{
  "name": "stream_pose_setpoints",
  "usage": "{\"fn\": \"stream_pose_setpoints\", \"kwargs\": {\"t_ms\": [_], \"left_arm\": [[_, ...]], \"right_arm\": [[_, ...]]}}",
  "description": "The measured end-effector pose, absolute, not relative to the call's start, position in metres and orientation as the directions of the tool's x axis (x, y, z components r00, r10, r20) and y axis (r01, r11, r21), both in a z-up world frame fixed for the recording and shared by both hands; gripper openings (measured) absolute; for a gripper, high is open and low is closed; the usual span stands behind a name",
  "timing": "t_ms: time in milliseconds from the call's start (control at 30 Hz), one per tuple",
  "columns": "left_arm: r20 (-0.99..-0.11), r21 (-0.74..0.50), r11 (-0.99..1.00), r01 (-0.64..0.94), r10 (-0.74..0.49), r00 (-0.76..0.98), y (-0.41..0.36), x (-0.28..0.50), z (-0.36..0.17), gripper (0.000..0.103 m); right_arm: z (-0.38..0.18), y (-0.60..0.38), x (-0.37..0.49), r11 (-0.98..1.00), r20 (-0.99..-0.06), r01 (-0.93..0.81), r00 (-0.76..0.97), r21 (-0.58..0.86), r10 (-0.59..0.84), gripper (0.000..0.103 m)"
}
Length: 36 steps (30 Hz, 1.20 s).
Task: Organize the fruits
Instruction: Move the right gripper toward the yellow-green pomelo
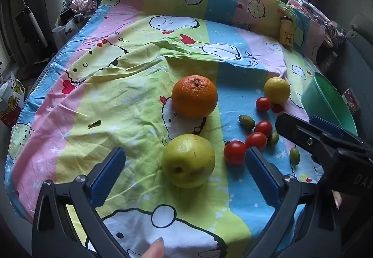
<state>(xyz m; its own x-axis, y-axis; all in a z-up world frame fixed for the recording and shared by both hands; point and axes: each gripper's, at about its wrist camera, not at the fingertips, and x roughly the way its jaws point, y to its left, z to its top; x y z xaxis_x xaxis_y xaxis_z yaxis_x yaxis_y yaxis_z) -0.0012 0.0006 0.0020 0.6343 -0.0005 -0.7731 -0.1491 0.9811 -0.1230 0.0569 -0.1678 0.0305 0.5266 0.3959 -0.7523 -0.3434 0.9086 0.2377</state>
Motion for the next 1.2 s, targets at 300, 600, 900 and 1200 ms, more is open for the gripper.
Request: {"fn": "stream_pose_setpoints", "kwargs": {"t_ms": [300,600,900,1200], "left_arm": [[-0.737,-0.221,0.962,-0.159,-0.058,0.673,0.02,-0.006,0.008,0.102],[-0.719,-0.24,0.96,-0.147,-0.074,0.691,0.021,-0.008,0.008,0.101],[-0.728,-0.24,0.962,-0.134,-0.087,0.68,0.014,-0.006,0.006,0.1],[-0.74,-0.252,0.958,-0.139,-0.098,0.666,0.014,-0.005,0.002,0.097]], "right_arm": [[0.048,-0.138,0.068,0.895,-0.733,-0.381,0.537,0.231,0.417,0.103],[0.039,-0.138,0.062,0.887,-0.694,-0.389,0.568,0.247,0.443,0.103],[0.041,-0.152,0.059,0.88,-0.662,-0.354,0.582,0.316,0.472,0.103],[0.041,-0.154,0.057,0.888,-0.657,-0.343,0.599,0.306,0.458,0.103]]}}
